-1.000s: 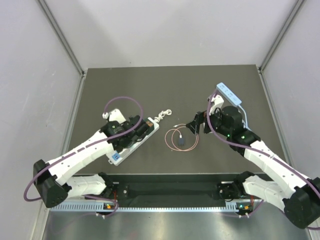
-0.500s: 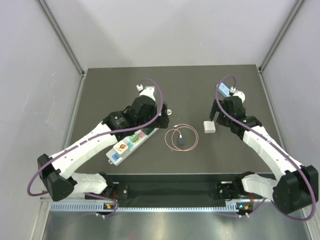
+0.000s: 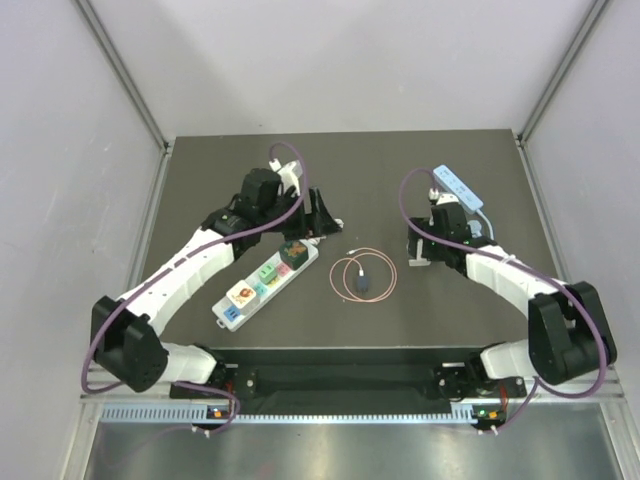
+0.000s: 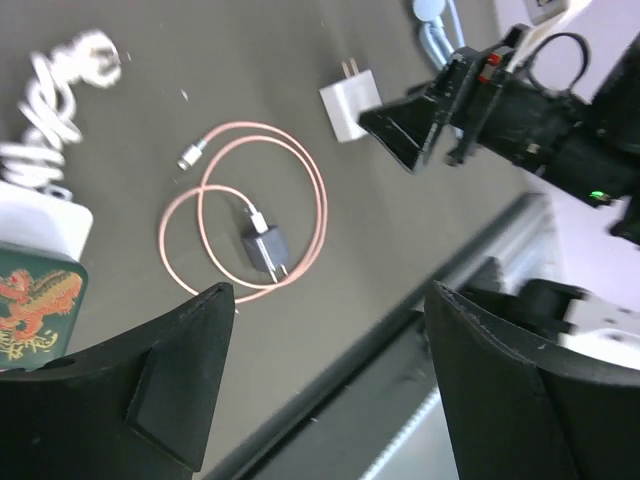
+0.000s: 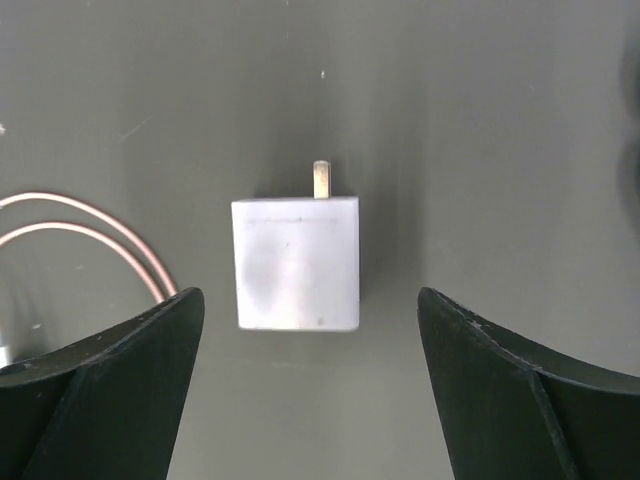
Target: Insert the plug
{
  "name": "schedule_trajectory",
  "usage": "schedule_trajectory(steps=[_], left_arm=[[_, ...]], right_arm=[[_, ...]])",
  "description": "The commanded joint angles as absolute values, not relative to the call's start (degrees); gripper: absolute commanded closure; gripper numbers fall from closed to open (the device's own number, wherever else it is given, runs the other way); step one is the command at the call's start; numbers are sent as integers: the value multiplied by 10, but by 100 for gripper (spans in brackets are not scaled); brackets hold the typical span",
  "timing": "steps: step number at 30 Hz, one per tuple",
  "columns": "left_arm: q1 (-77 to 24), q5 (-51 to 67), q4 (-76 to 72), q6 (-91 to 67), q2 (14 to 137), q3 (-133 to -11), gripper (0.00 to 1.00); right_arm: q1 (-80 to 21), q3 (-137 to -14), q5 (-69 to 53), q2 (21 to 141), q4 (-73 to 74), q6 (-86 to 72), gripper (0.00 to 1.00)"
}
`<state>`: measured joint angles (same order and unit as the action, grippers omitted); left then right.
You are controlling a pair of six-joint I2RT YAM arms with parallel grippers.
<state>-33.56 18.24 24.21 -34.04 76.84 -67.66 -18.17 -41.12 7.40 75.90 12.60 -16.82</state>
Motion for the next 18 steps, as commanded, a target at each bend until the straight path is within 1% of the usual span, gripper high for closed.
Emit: schedule_trajectory(steps=[1, 5, 11, 13, 16, 17, 18], left_arm=[[-284, 373, 124, -426, 771, -629, 20], [-266, 351, 151, -406, 774, -630, 21], [-265, 347, 177, -390, 803, -661, 22], [-265, 345, 177, -395, 809, -666, 23], [-265, 345, 172, -403, 814, -667, 23], [-265, 343, 171, -403, 816, -665, 24], [-265, 336, 174, -397, 818, -665, 25]], right_arm=[[-180, -416, 71, 784, 56, -112, 14], [-185, -410, 53, 807, 43, -98, 16], [-199, -452, 65, 860, 74, -96, 27], [-200, -462, 70, 881, 90, -96, 29], [-200, -477, 63, 885, 96, -95, 41], [-201, -475, 59, 880, 91, -91, 55], [-203, -472, 55, 873, 86, -83, 63]])
